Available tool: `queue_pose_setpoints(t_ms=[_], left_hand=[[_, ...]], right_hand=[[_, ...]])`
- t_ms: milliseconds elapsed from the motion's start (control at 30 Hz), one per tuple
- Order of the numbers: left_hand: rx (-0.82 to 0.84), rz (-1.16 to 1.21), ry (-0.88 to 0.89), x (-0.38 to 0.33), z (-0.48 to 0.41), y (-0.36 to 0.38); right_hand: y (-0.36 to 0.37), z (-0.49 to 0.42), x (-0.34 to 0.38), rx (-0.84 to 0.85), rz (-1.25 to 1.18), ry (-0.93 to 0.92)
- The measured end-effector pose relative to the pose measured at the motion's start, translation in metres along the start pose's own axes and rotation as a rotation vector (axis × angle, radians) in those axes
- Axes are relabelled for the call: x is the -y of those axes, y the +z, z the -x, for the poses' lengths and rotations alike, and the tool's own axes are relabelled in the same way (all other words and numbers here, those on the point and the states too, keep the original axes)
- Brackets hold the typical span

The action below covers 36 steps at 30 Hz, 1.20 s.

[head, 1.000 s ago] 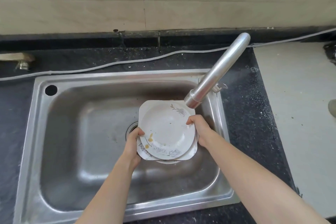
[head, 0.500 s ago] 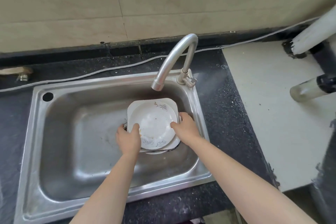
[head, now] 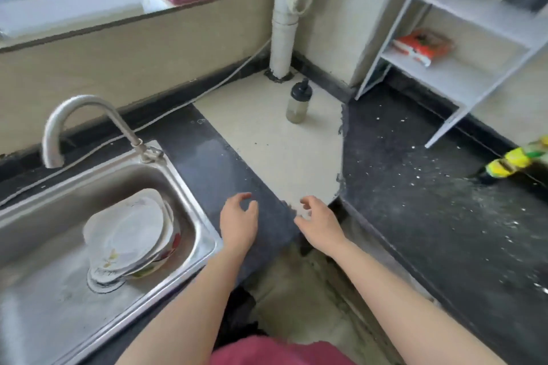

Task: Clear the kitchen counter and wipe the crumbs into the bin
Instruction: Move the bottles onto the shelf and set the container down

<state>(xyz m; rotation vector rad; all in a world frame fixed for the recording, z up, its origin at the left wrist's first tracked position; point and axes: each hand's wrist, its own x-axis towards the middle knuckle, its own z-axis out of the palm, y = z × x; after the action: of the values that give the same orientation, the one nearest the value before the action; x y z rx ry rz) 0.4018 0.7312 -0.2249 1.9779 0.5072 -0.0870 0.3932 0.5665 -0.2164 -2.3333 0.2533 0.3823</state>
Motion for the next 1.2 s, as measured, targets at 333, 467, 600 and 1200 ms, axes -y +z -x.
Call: queue_pose_setpoints(t_ms=[333, 467, 600, 1200], left_hand=[[0.484, -0.242, 0.284, -0.095, 0.132, 0.225], [0.612, -0.296, 0.429, -0.136, 0.181, 0.299], [0.711, -0.345, 0.511, -0.173, 0.212, 0.354], [0.576, -0.229, 0.347, -0.283, 0.128, 0.563]], right_hand=[[-0.186, 0.107, -0.223, -0.312, -0.055, 0.319], [-0.247, 0.149, -0.284, -0.450, -0.067, 0.454], [-0.294, 0.172, -0.325, -0.553, -0.123, 0.557], [-0.418, 0.104, -0.434, -1.164, -0.501, 0.891]])
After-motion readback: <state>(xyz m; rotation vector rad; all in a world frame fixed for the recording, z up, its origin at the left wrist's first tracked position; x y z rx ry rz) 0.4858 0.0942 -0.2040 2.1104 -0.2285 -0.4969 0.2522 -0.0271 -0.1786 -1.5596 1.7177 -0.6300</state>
